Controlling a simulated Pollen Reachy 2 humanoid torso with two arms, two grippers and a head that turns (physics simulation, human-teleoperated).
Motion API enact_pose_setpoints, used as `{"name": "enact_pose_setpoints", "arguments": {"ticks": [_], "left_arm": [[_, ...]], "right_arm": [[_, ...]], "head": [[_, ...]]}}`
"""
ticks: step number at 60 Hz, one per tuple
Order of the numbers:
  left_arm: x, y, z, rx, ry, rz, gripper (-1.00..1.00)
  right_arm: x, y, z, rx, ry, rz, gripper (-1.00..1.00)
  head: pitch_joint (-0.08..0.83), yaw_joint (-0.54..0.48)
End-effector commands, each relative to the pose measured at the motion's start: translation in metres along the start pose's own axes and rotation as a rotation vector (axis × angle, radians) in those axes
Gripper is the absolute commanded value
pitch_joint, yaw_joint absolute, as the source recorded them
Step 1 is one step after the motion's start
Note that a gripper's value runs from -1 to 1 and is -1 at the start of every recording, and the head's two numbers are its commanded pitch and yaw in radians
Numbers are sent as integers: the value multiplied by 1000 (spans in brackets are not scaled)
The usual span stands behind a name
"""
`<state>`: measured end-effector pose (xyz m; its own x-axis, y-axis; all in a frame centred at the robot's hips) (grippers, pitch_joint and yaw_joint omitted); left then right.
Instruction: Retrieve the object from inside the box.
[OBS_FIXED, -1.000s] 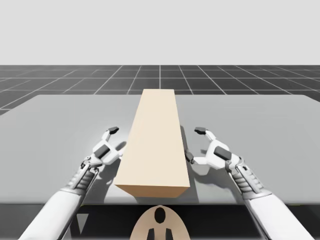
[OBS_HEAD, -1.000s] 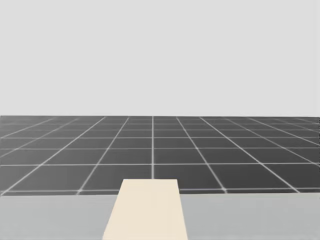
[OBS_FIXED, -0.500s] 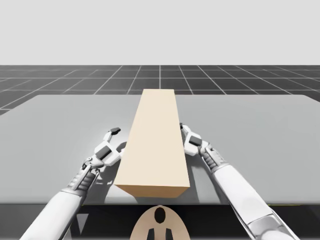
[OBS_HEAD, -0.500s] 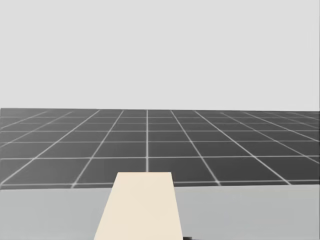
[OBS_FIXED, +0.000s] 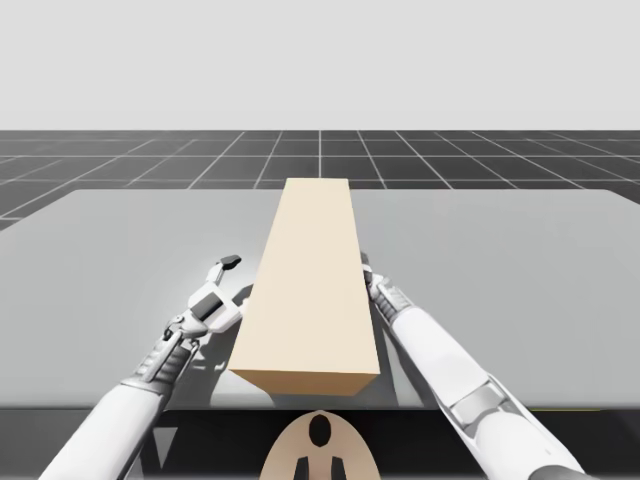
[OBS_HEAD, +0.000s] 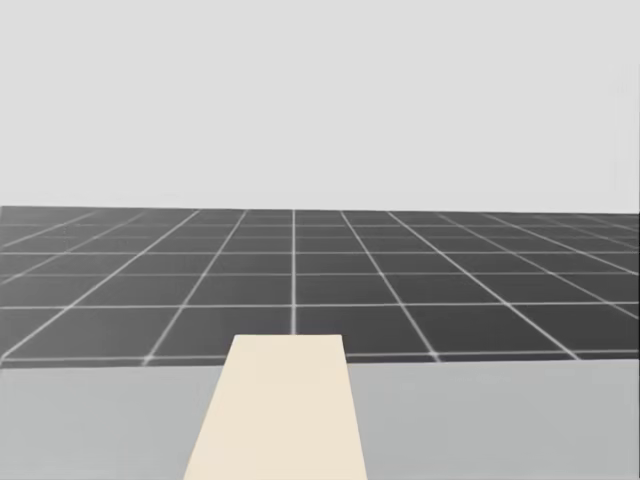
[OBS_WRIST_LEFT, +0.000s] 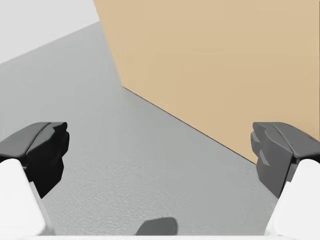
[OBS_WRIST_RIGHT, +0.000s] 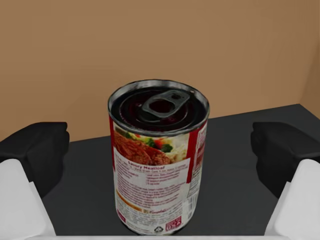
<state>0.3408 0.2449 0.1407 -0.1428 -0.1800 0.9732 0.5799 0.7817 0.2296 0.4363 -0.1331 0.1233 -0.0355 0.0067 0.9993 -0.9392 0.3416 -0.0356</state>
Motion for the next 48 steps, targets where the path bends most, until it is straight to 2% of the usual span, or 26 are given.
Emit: {"name": "enact_pose_setpoints", "arguments": {"ticks": [1, 2, 3, 4, 18, 24, 32, 39, 48], "left_arm": [[0, 0, 1, -1, -2, -5, -1000], [1, 0, 1, -1, -2, -5, -1000], [1, 0, 1, 0, -2, -5, -1000], [1, 0, 1, 0, -2, -5, -1000], [1, 1, 2, 10, -1, -8, -1000], [1, 2, 2, 16, -3, -6, -1000], [2, 4, 2, 22, -5, -1, -1000], [3, 6, 3, 28, -8, 0, -1000], [3, 8, 3, 32, -13, 0, -1000]], "right_arm": [[-14, 21, -28, 8, -20, -48, -614], [-15, 22, -27, -4, -18, -56, 663], [-15, 22, -27, 8, -17, -58, 860], [-15, 21, -27, 13, -16, -59, 972], [-4, 13, -16, -23, -31, -29, 1000], [7, 8, 0, -54, -43, -5, 1000], [22, -1, 42, -138, -50, 41, 1000], [25, -2, 87, -197, -59, 45, 1000], [23, 5, 146, -292, -62, 60, 1000]], "head": [[44, -59], [43, -60], [43, -60], [43, -60], [42, -62], [39, -63], [32, -64], [30, -61], [27, -58]]}}
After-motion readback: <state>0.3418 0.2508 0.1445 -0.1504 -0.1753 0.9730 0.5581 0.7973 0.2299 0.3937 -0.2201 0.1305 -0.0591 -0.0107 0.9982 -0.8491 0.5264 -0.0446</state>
